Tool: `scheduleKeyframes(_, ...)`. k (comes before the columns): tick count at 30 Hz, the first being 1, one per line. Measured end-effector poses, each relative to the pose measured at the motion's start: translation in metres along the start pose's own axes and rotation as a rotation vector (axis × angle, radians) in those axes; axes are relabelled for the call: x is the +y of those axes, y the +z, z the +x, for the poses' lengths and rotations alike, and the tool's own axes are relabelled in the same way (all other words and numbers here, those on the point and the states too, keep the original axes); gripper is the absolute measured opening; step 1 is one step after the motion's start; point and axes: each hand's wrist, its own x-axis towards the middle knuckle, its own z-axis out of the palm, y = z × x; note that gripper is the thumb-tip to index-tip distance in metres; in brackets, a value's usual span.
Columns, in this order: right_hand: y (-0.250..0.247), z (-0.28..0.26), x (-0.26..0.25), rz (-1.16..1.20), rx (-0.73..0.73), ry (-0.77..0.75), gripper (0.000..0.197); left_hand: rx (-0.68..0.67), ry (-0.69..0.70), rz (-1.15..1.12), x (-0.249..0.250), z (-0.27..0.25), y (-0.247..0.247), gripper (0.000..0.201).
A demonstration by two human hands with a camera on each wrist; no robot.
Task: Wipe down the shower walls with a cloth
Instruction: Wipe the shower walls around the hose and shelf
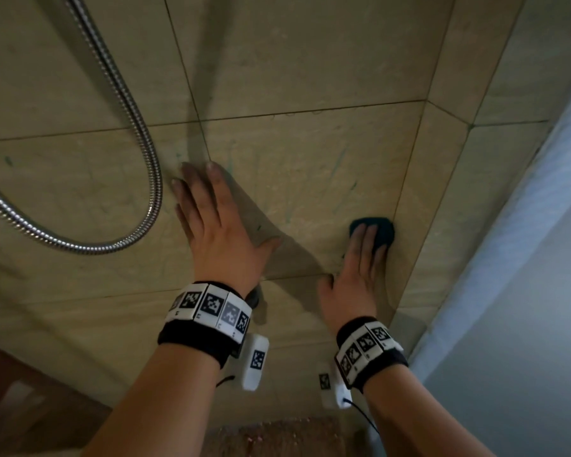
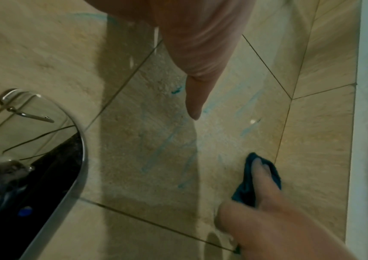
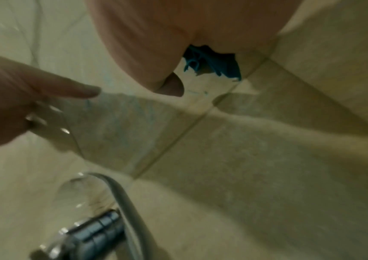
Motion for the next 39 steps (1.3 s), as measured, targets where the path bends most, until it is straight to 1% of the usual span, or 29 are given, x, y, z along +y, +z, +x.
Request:
scheduleKeyframes(1,0.001,0.002,-0.007,-0.007,-0.003,-0.013,0.105,0.000,0.002,-0.002,0.000,0.000,0.000,0.152)
scheduleKeyframes(3,0.007,-0.001,-0.015,-0.064,-0.070,-0.084,0.110,0.008,0.006,-0.007,0.000,0.000,0.000,0.151)
scheduleKeyframes(5,0.019,-0.010,-0.007,-0.169,-0.167,-0.196,0.112,0.019,0.006,-0.008,0.000,-0.001,0.001,0.151)
scheduleKeyframes(6,0.023,-0.014,0.001,-0.201,-0.203,-0.226,0.111,0.025,0.008,-0.004,0.000,-0.001,0.002,0.151)
scheduleKeyframes(8,0.024,-0.017,0.014,-0.191,-0.227,-0.211,0.109,0.031,0.022,0.003,0.000,-0.001,0.001,0.150)
scheduleKeyframes(11,0.017,-0.014,0.020,-0.119,-0.181,-0.156,0.107,0.024,0.028,-0.002,-0.002,-0.001,0.000,0.149)
scheduleKeyframes(15,0.010,-0.009,0.014,0.023,0.011,-0.004,0.103,-0.001,0.032,-0.001,-0.003,-0.001,-0.001,0.150)
scheduleKeyframes(16,0.011,-0.009,0.010,0.043,0.036,0.025,0.103,-0.009,0.034,-0.004,-0.003,-0.001,-0.002,0.150)
scheduleKeyframes(17,0.012,-0.009,0.004,0.052,0.029,0.040,0.104,-0.017,0.036,-0.006,-0.003,-0.001,-0.003,0.150)
scheduleKeyframes(19,0.019,-0.012,-0.006,0.018,-0.062,0.004,0.107,-0.024,0.029,-0.010,-0.003,-0.001,-0.003,0.151)
scheduleKeyframes(22,0.029,-0.018,-0.005,-0.154,-0.205,-0.201,0.110,-0.033,0.011,-0.010,0.000,-0.002,-0.003,0.152)
scheduleKeyframes(23,0.027,-0.016,-0.002,-0.165,-0.225,-0.227,0.110,-0.036,0.009,-0.008,0.000,-0.002,-0.003,0.152)
scheduleKeyframes(24,0.022,-0.014,0.002,-0.153,-0.217,-0.218,0.110,-0.041,0.010,-0.005,-0.001,-0.002,-0.004,0.151)
scheduleKeyframes(25,0.016,-0.011,0.005,-0.115,-0.183,-0.172,0.110,-0.049,0.010,-0.002,-0.002,-0.002,-0.005,0.150)
scheduleKeyframes(27,0.005,-0.005,0.013,-0.016,-0.058,-0.037,0.106,-0.059,0.010,0.003,-0.004,-0.002,-0.006,0.149)
scheduleKeyframes(29,0.003,-0.005,0.011,0.001,0.012,0.022,0.104,-0.060,0.010,0.004,-0.005,-0.003,-0.006,0.148)
scheduleKeyframes(31,0.008,-0.007,0.002,-0.009,-0.034,0.008,0.106,-0.060,0.011,0.003,-0.003,-0.003,-0.006,0.148)
scheduleKeyframes(33,0.014,-0.013,-0.001,-0.066,-0.138,-0.079,0.109,-0.052,0.007,0.002,-0.001,-0.003,-0.005,0.148)
scheduleKeyframes(35,0.012,-0.015,0.007,-0.127,-0.194,-0.179,0.109,-0.036,0.005,0.005,0.000,-0.003,-0.004,0.147)
scheduleKeyframes(36,0.008,-0.014,0.010,-0.115,-0.197,-0.183,0.108,-0.029,0.007,0.006,0.001,-0.003,-0.003,0.147)
scheduleKeyframes(37,0.003,-0.012,0.012,-0.078,-0.174,-0.145,0.107,-0.023,0.011,0.008,0.001,-0.003,-0.003,0.147)
scheduleKeyframes(39,-0.002,-0.007,0.011,0.014,-0.065,-0.033,0.105,-0.018,0.019,0.011,0.000,-0.003,-0.002,0.147)
